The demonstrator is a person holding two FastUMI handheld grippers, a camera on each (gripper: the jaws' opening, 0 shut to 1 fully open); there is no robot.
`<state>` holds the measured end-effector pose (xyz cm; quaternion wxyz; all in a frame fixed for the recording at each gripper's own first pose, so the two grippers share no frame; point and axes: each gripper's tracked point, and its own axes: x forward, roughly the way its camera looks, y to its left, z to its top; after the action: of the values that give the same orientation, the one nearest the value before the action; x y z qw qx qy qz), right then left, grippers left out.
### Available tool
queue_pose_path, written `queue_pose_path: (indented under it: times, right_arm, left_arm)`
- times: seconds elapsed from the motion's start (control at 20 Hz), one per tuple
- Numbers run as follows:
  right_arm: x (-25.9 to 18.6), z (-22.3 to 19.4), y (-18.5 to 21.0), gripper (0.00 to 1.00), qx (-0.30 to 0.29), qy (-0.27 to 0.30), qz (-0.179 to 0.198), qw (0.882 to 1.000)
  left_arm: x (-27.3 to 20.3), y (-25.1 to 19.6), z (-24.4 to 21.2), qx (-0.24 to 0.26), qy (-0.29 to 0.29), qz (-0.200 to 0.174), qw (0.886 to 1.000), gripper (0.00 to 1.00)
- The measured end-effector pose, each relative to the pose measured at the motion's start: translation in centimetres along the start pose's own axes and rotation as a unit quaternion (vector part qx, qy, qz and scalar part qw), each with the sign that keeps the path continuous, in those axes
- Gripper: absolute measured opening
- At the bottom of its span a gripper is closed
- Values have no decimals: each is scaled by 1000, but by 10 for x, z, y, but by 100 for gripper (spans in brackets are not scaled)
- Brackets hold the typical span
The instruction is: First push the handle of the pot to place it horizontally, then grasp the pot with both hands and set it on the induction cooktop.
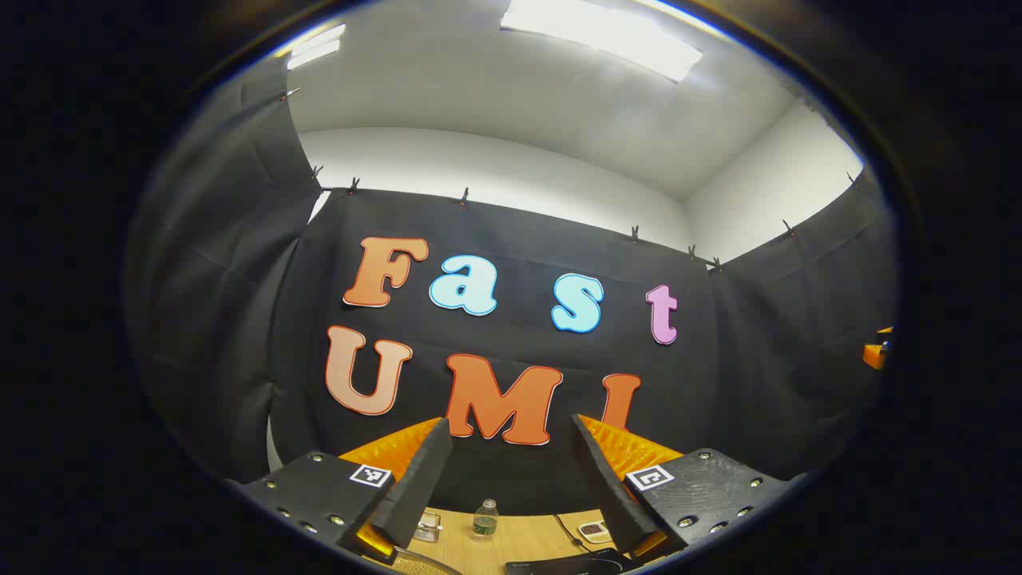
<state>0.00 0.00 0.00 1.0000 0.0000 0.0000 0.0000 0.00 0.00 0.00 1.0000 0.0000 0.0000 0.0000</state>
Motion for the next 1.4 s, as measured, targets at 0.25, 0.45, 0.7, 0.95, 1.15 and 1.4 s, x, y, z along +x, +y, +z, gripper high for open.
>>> queue_pose_path:
  times: [0.25,0.45,0.7,0.95,1.15,1.4]
  right_arm:
    - [6,-10,-8,95,5,0,0,1000]
    - [3,-20,-30,95,2,3,1,1000]
    - [11,-23,-31,95,30,-2,39,999]
    - [30,-37,-45,95,32,-4,55,998]
    - [38,-49,-40,95,39,8,63,997]
    - [35,-37,-17,95,34,-8,53,998]
  left_arm:
    - [-7,-17,1,14,-3,-2,1000,89]
    - [-13,-28,1,13,-2,7,1000,91]
    - [-24,-46,0,14,-2,26,1000,89]
    - [-44,-61,0,22,0,53,998,89]
    - [-55,-68,6,49,-1,56,997,89]
    - [-45,-54,20,93,-26,38,995,89]
